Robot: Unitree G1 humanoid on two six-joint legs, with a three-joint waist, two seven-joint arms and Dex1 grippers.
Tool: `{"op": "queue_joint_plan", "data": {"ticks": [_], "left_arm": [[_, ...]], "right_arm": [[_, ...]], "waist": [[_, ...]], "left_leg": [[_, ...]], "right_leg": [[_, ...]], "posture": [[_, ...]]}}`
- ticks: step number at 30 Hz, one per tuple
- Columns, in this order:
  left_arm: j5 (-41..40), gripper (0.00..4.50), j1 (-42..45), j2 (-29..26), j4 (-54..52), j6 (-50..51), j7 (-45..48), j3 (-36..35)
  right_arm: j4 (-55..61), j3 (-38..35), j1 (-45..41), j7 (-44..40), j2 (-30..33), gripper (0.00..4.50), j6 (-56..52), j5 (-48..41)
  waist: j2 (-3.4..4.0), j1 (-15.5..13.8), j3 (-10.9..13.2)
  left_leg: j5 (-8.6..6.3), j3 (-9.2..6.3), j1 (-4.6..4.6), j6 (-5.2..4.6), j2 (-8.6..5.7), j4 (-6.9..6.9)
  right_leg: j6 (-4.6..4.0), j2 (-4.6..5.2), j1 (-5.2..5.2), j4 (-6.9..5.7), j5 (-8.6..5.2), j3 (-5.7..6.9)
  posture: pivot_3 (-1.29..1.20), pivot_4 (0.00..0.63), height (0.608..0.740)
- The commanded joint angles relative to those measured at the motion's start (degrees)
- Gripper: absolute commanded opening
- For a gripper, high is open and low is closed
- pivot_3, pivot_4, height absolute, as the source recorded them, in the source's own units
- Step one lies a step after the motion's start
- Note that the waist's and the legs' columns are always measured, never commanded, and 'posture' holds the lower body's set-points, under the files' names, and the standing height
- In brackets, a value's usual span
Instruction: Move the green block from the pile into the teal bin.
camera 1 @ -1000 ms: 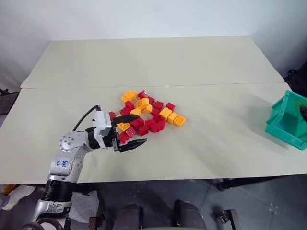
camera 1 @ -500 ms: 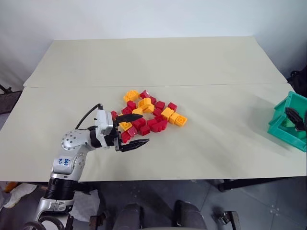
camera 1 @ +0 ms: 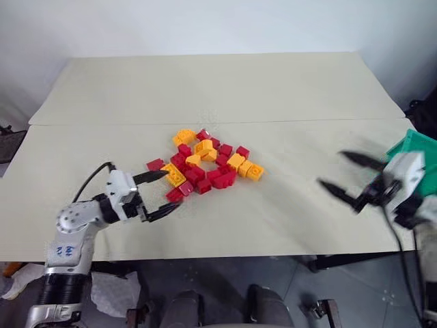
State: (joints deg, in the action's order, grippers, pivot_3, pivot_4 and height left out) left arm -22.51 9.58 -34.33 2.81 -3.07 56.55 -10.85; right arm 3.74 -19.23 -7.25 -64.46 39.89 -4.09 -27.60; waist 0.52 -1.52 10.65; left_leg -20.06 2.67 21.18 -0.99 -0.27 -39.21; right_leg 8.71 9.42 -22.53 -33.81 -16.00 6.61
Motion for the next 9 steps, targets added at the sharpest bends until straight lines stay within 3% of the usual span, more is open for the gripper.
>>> {"op": "queue_joint_plan", "data": {"ticks": [1,5,9], "left_arm": [[0.5,4.5,-2.04,-1.06,-1.41,-2.82,-1.21,-2.78],[0.31,4.5,-4.72,-1.15,-3.46,-3.86,-2.79,-4.42],[-0.04,4.5,-7.34,-1.34,-6.44,-3.46,-4.22,-5.04]], "right_arm": [[1.97,1.41,1.17,-6.37,1.23,4.48,0.13,-4.14],[-0.11,3.55,4.44,-10.83,0.99,4.48,5.02,-2.33],[-1.92,3.07,5.01,-9.9,0.06,4.48,6.74,-2.82]], "waist": [[-0.05,-0.07,-0.02],[-0.07,0.02,-0.03],[-0.08,0.18,-0.03]], "left_leg": [[0.0,-0.07,-0.02,-0.01,0.02,-0.04],[-0.04,-0.21,-0.03,0.05,0.01,-0.03],[-0.04,-0.17,-0.06,0.05,0.0,-0.02]], "right_leg": [[0.07,0.0,0.07,-0.01,0.04,0.02],[0.08,-0.02,0.08,-0.05,0.05,0.16],[0.07,-0.02,0.08,-0.05,0.06,0.12]], "posture": [[0.0,0.15,0.74],[0.0,0.15,0.74],[0.0,0.15,0.74]]}}
